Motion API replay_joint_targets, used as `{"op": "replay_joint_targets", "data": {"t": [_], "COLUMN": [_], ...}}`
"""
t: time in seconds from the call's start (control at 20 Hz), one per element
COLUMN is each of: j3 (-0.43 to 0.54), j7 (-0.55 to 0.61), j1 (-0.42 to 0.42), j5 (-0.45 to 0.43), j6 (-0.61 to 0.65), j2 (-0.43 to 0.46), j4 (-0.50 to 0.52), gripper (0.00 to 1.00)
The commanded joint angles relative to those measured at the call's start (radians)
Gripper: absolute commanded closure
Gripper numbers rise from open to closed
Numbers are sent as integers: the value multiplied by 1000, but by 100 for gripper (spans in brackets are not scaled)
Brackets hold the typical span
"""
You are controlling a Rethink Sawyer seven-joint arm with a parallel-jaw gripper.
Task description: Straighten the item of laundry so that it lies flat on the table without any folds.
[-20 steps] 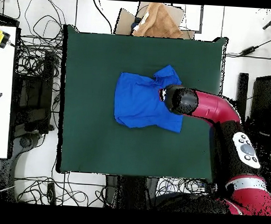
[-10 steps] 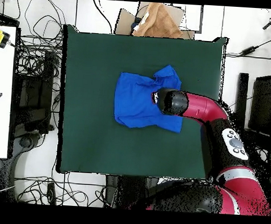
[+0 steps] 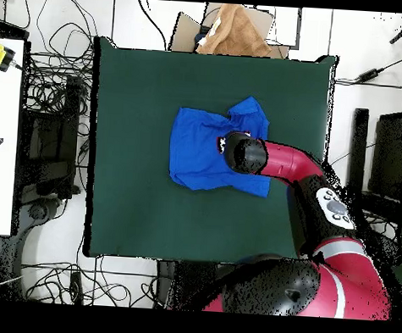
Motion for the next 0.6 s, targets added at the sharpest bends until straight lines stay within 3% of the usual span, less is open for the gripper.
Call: {"op": "replay_joint_targets", "data": {"t": [0.05, 0.3, 0.6], "j3": [15, 13, -15], "j7": [172, 164, 240], "j1": [18, 16, 41], "j5": [2, 14, 28], "j6": [-114, -121, -181], "j2": [123, 130, 93], "j4": [9, 1, 71], "gripper": [0, 0, 0]}}
